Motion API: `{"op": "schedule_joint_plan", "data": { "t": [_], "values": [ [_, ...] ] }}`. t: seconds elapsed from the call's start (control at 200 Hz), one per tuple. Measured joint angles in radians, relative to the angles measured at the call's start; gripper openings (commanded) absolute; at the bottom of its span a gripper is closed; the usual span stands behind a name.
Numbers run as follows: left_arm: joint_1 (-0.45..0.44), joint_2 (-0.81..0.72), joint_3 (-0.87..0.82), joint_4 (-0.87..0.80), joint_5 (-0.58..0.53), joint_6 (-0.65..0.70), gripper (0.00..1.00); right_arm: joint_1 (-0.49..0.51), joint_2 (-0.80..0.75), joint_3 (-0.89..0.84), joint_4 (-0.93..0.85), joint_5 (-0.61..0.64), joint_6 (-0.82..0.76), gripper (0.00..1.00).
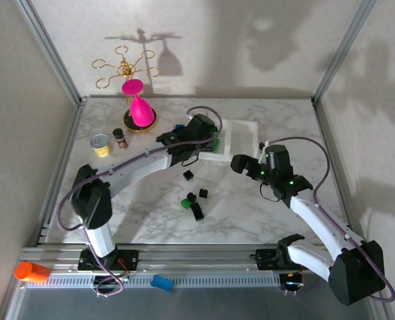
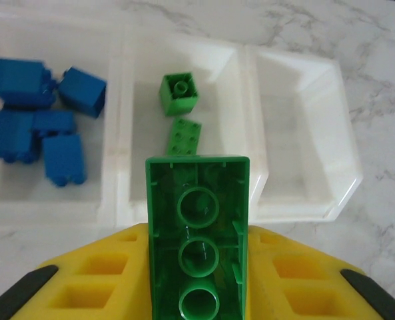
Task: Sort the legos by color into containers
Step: Place the lego in the container.
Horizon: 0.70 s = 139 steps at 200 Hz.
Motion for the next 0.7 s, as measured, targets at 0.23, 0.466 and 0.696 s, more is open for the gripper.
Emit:
{"op": "schedule_joint_plan", "data": {
  "t": [0.23,0.466,0.696],
  "values": [
    [0.001,0.259,0.262,-0.018,-0.036,0.039,0.31,-0.024,0.024,0.006,0.004,0.005,0.0,0.99],
    [0.021,0.471,0.452,-0.068,-0.076,0.051,0.32,-0.043,0.04,0.021,-0.001,0.005,-0.003,0.99],
    [0.055,0.581,0.533,-0.097,-0.107,0.056,0.36,-0.05,0.04,0.026,-0.001,0.005,-0.004,0.99]
  ]
}}
